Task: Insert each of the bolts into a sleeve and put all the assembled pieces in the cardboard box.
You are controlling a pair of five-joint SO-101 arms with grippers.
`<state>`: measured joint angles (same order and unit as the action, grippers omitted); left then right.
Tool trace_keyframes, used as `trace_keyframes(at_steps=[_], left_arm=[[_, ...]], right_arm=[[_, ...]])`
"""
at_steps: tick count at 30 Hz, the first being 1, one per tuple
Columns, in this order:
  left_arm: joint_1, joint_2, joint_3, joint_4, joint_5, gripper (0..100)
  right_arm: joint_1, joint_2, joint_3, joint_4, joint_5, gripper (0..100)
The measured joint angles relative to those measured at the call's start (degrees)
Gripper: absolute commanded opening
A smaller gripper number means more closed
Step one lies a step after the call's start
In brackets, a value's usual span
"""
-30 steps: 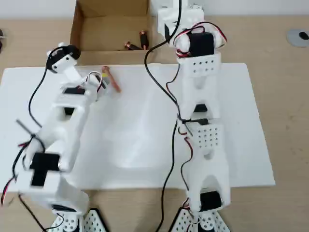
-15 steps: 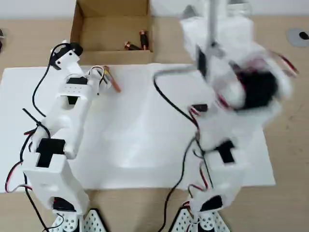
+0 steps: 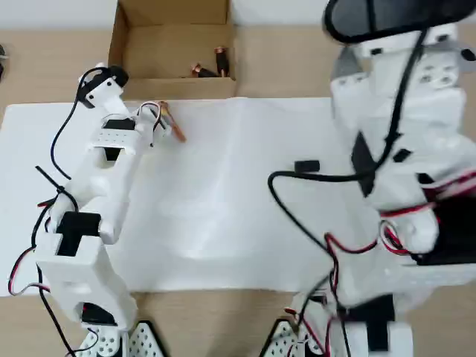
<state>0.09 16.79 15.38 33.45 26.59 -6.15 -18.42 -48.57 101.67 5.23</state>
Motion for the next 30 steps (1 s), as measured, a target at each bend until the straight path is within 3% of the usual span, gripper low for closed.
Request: trace_keyframes(at_steps=[6,16,23,30], left_arm=[[0.0,0.0,-0.1,0.0,0.0,20],[0.0,0.0,-0.1,-1.1,0.0,20],[0.2,0.0,-0.1,-6.9,0.0,20],[3.0,0.0,-0.4,-7.9,-2.3,20]], right_arm=[[-1.5,-18.8,39.7,-5.1,-2.3,43.8],[-1.5,-29.5,89.8,-38.0,-2.6,43.6],[-3.3,-29.6,109.0,-63.8,-2.6,43.6],[-5.0,-29.6,115.3,-69.7,-2.6,43.6]])
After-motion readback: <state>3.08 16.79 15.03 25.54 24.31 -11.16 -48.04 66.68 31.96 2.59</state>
